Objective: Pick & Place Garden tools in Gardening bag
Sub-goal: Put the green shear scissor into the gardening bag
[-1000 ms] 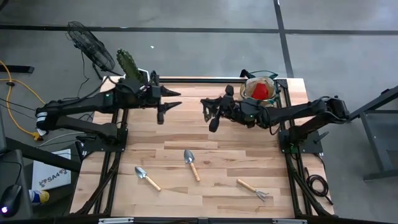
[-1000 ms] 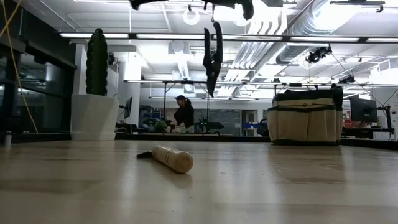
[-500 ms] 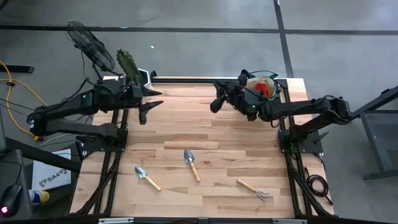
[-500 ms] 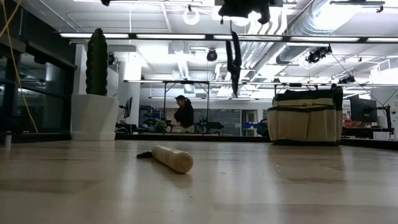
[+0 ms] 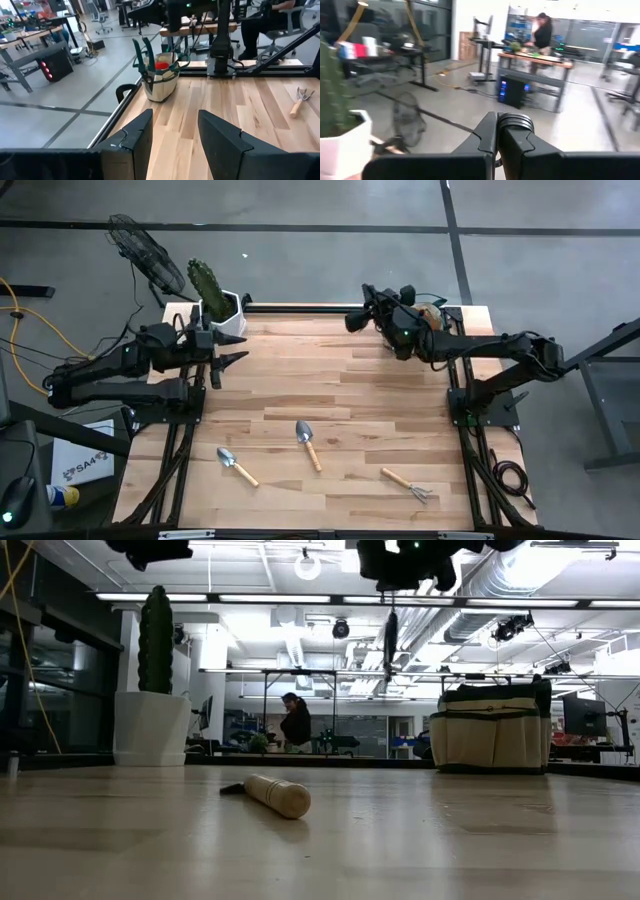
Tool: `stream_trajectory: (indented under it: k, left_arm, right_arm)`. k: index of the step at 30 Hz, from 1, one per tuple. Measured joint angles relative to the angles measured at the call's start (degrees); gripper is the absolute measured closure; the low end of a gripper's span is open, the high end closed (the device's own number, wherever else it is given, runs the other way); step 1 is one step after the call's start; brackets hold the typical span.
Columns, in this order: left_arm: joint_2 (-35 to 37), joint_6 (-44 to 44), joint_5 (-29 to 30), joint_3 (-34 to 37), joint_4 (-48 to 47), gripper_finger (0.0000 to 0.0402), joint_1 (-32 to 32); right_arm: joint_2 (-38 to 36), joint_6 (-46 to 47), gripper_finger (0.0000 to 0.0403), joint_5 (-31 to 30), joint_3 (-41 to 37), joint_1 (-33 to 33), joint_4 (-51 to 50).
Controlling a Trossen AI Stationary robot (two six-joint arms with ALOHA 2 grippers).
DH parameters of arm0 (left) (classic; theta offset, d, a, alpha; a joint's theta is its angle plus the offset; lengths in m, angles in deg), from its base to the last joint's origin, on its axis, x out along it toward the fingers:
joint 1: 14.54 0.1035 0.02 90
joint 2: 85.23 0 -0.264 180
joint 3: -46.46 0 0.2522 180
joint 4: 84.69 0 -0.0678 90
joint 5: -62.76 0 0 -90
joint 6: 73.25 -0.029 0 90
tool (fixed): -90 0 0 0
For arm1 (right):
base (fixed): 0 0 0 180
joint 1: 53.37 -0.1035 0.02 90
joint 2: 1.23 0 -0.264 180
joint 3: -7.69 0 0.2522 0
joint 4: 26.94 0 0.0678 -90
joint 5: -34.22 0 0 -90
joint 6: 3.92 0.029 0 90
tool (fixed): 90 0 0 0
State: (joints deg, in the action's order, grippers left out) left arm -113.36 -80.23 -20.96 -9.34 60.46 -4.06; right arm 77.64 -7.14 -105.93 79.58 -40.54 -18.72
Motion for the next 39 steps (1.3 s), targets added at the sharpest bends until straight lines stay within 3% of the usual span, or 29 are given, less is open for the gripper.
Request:
stream_trajectory:
  k: [17,28,39]
  left_arm:
    - [4.8,2.7,-1.7,12.0,6.7,0.0249,0.0]
    - [4.8,4.2,-5.2,20.3,18.0,0.0249,0.0]
    - [8.7,7.3,-5.9,25.2,21.0,0.0249,0.0]
  right_arm:
    - [0.0,0.0,0.0399,-0.9,0.0,6.3,-5.6]
    - [-0.2,-2.8,0.0399,-3.3,0.0,7.4,-5.7]
    - [-2.0,-3.1,0.0399,-6.1,0.0,7.3,-10.7]
